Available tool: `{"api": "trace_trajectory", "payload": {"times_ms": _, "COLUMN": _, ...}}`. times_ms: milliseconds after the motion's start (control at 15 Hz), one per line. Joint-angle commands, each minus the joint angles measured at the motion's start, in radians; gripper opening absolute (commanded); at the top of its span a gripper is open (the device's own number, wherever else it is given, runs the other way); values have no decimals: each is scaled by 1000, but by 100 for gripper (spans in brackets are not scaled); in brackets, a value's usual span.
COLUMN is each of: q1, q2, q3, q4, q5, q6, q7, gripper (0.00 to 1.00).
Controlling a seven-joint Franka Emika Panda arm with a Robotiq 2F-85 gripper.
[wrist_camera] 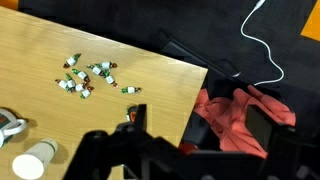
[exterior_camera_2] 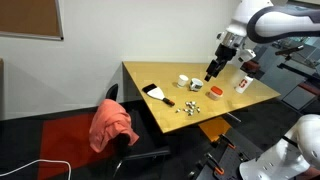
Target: Pick the brush and sweep the candy on the counter
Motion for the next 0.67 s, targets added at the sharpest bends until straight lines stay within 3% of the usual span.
{"api": "trace_trajectory", "payload": {"times_ms": 0, "q1": 3, "q2": 0, "q3": -3, "q4": 2, "q5": -1, "q6": -2, "q7": 1, "gripper": 100}}
{"api": "trace_trajectory", "payload": {"times_ms": 333, "q1": 3, "q2": 0, "q3": -3, "q4": 2, "q5": -1, "q6": -2, "q7": 1, "gripper": 100}}
{"api": "trace_trajectory", "payload": {"times_ms": 600, "q1": -1, "q2": 5, "q3": -20, "q4": -24, "q5": -26, "q6": 121, "q7": -62, "gripper": 100}}
